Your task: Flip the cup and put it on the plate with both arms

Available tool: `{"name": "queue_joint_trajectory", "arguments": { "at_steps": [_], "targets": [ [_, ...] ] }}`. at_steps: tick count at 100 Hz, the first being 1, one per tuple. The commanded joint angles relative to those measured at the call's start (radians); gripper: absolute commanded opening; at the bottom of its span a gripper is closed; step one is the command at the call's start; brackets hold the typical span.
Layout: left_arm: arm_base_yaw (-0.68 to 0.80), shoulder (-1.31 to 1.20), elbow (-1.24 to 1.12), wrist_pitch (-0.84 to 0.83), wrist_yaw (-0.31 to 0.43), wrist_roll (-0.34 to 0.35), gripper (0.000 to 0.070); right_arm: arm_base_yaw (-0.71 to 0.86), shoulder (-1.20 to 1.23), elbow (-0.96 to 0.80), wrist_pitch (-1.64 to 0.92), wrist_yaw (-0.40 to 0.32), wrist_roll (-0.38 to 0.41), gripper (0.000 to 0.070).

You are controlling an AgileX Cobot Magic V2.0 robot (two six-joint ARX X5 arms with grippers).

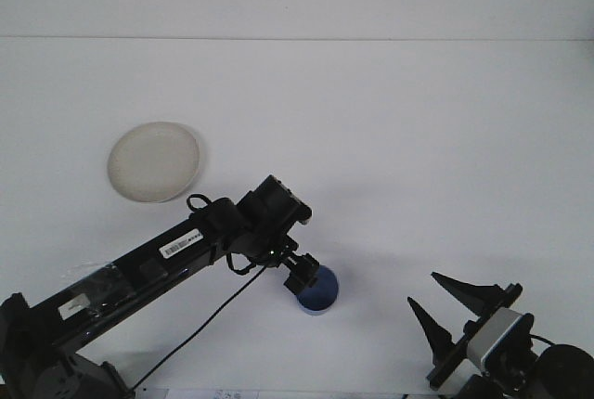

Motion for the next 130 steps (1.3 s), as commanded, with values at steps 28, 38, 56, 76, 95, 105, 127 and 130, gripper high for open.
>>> {"name": "queue_joint_trajectory", "arguments": {
  "at_steps": [28, 38, 56, 76, 95, 105, 127, 130],
  "targets": [
    [-0.050, 0.107, 0.022, -0.004, -0.033, 0.042, 0.0293, 0.010, 0.006, 0.004, 0.009, 0.004, -0.017, 0.0358],
    [-0.057, 0.108, 0.023, -0.003, -0.051, 0.045, 0.0098, 0.010, 0.006, 0.004, 0.009, 0.004, -0.016, 0.0358],
    [-0.061, 0.105, 0.052, -0.058, -0.061, 0.063, 0.0010, 0.010, 0.006, 0.004, 0.009, 0.004, -0.016, 0.0358],
    [-0.052, 0.079, 0.150, -0.140, -0.124, 0.093, 0.0010, 0.010, 0.006, 0.004, 0.009, 0.004, -0.016, 0.0358],
    [0.025, -0.021, 0.241, -0.210, -0.280, 0.158, 0.0007, 0.010, 0.006, 0.004, 0.009, 0.004, -0.016, 0.0358],
    [0.129, -0.073, 0.271, -0.221, -0.369, 0.188, 0.0006, 0.010, 0.006, 0.004, 0.009, 0.004, -0.013, 0.0358],
    [0.492, -0.082, 0.301, -0.206, -0.397, 0.219, 0.0006, 0.010, 0.006, 0.004, -0.007, 0.003, 0.014, 0.0357],
    [0.541, -0.073, 0.301, -0.200, -0.397, 0.219, 0.0006, 0.010, 0.006, 0.004, -0.013, 0.003, 0.017, 0.0358]
  ]
}}
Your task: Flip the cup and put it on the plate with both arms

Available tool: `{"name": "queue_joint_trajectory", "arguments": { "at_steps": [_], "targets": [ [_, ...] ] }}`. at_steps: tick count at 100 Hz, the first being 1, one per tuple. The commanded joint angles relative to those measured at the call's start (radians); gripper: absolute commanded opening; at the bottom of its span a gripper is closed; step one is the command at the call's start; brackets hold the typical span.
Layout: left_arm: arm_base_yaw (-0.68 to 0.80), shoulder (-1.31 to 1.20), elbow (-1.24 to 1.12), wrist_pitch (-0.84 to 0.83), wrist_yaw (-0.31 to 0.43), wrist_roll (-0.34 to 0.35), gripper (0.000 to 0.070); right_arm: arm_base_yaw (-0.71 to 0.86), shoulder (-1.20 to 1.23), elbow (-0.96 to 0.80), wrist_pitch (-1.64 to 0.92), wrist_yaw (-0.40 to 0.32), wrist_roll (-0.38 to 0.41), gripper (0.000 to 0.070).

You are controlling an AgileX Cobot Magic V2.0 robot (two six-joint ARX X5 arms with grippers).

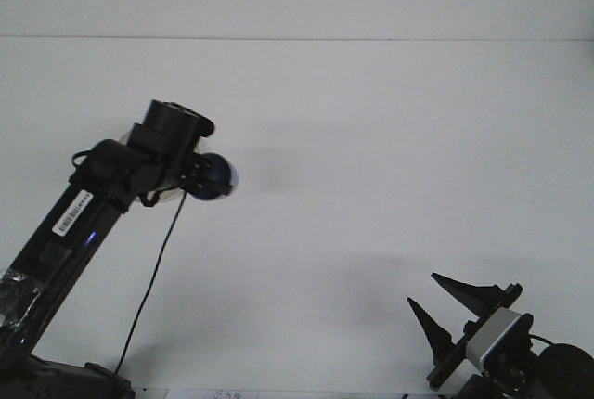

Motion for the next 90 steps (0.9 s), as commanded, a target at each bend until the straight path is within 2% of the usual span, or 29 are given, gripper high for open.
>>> {"name": "queue_joint_trajectory", "arguments": {
  "at_steps": [1, 14, 27, 70, 73, 76, 87, 90],
  "targets": [
    [0.104, 0.037, 0.015, 0.014, -0.006, 0.013, 0.0006, 0.010, 0.006, 0.004, -0.002, 0.003, 0.021, 0.0358],
    [0.268, 0.104, 0.015, 0.059, -0.006, 0.013, 0.0006, 0.010, 0.006, 0.004, -0.024, 0.003, 0.021, 0.0358],
    [0.356, 0.190, 0.015, 0.107, -0.006, 0.013, 0.0006, 0.010, 0.006, 0.004, -0.032, 0.003, 0.024, 0.0357],
    [0.413, 0.395, 0.016, 0.164, -0.005, 0.011, 0.0024, 0.010, 0.006, 0.004, -0.031, 0.004, 0.029, 0.0357],
    [0.412, 0.396, 0.015, 0.167, -0.003, 0.006, 0.0041, 0.010, 0.006, 0.004, -0.031, 0.004, 0.030, 0.0357],
    [0.412, 0.396, 0.015, 0.172, 0.000, -0.002, 0.0087, 0.010, 0.006, 0.004, -0.031, 0.004, 0.030, 0.0357],
    [0.412, 0.391, 0.031, 0.176, 0.001, -0.021, 0.0360, 0.010, 0.006, 0.004, -0.031, 0.004, 0.029, 0.0357],
    [0.412, 0.390, 0.038, 0.172, 0.001, -0.023, 0.0399, 0.010, 0.006, 0.004, -0.031, 0.004, 0.029, 0.0357]
  ]
}}
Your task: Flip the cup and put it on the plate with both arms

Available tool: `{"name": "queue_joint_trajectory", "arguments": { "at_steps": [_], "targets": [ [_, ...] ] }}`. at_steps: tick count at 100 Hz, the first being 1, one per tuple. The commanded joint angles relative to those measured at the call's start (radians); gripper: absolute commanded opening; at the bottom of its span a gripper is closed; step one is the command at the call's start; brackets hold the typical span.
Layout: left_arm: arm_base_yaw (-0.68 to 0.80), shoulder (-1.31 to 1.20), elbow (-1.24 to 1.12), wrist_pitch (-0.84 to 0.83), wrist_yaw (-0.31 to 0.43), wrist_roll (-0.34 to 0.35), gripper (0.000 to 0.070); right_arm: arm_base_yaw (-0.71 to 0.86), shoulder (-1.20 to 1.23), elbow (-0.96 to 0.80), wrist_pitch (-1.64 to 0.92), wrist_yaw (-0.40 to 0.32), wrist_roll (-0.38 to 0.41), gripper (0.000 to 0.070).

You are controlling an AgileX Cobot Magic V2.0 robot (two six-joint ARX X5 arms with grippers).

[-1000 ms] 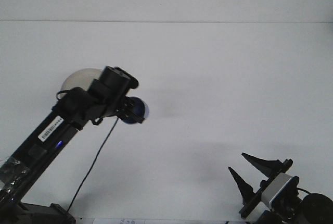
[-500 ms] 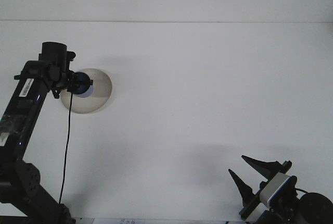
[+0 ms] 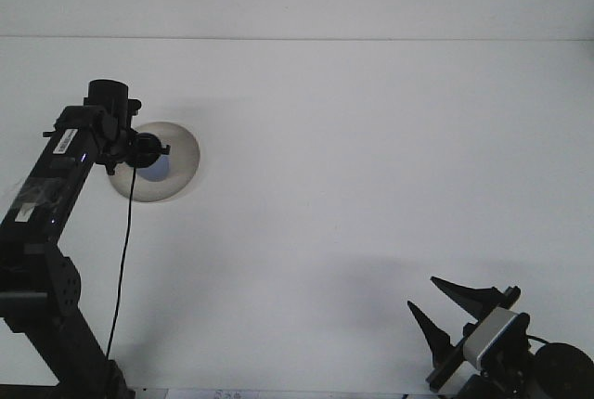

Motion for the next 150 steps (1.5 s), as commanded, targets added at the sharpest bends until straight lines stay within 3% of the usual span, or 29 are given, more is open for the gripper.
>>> {"name": "queue_joint_trajectory", "arguments": {
  "at_steps": [1, 30, 50, 66, 79, 94, 118, 134, 137, 140, 147, 148, 150],
  "targets": [
    [0.000, 0.021, 0.045, -0.006, 0.002, -0.026, 0.0416, 0.010, 0.006, 0.004, 0.009, 0.004, 0.011, 0.0357],
    [0.001, -0.015, 0.244, -0.119, 0.003, -0.103, 0.0435, 0.010, 0.006, 0.004, 0.009, 0.004, 0.011, 0.0357],
    [-0.018, -0.193, 0.303, -0.148, 0.005, -0.141, 0.0435, 0.010, 0.006, 0.004, 0.010, 0.038, 0.011, 0.0358],
    [-0.077, -0.425, 0.266, -0.138, 0.075, -0.158, 0.0435, 0.010, 0.006, 0.004, 0.010, 0.084, 0.024, 0.0359],
    [-0.143, -0.645, 0.105, -0.084, 0.088, -0.171, 0.0435, 0.010, 0.006, 0.004, 0.009, 0.106, 0.030, 0.0374],
    [-0.252, -0.918, -0.214, 0.030, 0.089, -0.178, 0.0435, 0.010, 0.006, 0.004, 0.005, 0.132, 0.040, 0.0550],
    [-0.427, -1.265, -0.703, 0.151, 0.118, -0.345, 0.0434, 0.010, 0.006, 0.004, -0.038, 0.126, 0.044, 0.0550],
    [-0.467, -1.387, -0.880, 0.170, 0.118, -0.359, 0.0409, 0.010, 0.005, 0.004, -0.044, 0.127, 0.045, 0.0543],
    [-0.470, -1.398, -0.896, 0.168, 0.119, -0.359, 0.0380, 0.010, 0.005, 0.004, -0.043, 0.127, 0.045, 0.0512],
    [-0.472, -1.409, -0.906, 0.166, 0.119, -0.359, 0.0300, 0.010, 0.005, 0.004, -0.043, 0.127, 0.045, 0.0433],
    [-0.473, -1.423, -0.912, 0.156, 0.118, -0.359, 0.0000, 0.010, 0.005, 0.004, -0.043, 0.126, 0.048, 0.0078],
    [-0.473, -1.424, -0.912, 0.155, 0.118, -0.359, 0.0000, 0.010, 0.005, 0.004, -0.043, 0.126, 0.048, 0.0022],
    [-0.473, -1.426, -0.912, 0.156, 0.118, -0.359, 0.0015, 0.010, 0.005, 0.004, -0.043, 0.126, 0.048, 0.0000]
  ]
}}
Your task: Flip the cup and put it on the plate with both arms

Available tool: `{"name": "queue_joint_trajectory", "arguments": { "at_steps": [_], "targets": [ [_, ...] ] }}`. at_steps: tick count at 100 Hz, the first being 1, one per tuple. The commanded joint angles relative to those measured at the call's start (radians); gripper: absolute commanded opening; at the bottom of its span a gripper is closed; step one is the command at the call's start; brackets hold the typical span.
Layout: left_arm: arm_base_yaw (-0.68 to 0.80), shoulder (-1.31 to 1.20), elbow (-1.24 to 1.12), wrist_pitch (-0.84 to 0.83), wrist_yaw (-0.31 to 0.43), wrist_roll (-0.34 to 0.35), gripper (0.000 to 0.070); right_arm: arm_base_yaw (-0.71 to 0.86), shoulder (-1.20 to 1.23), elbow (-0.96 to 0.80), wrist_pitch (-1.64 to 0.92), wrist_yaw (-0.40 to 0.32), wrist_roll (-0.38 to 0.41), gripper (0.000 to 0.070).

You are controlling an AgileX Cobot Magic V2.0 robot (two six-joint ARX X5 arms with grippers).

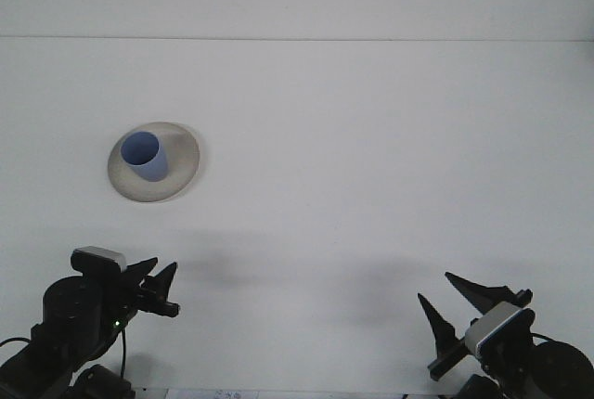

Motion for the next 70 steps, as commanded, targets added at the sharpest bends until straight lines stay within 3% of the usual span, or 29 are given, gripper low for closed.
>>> {"name": "queue_joint_trajectory", "arguments": {
  "at_steps": [1, 41, 70],
  "targets": [
    [-0.004, -0.009, 0.016, 0.013, 0.002, -0.010, 0.0017, 0.010, 0.005, 0.004, 0.009, -0.001, 0.013, 0.0000],
    [-0.004, -0.055, 0.016, -0.015, 0.002, -0.006, 0.0015, 0.010, 0.005, 0.005, 0.018, 0.000, 0.014, 0.0007],
    [-0.004, -0.098, 0.016, 0.053, 0.002, -0.006, 0.0015, 0.010, 0.005, 0.005, 0.018, 0.000, 0.014, 0.0007]
  ]
}}
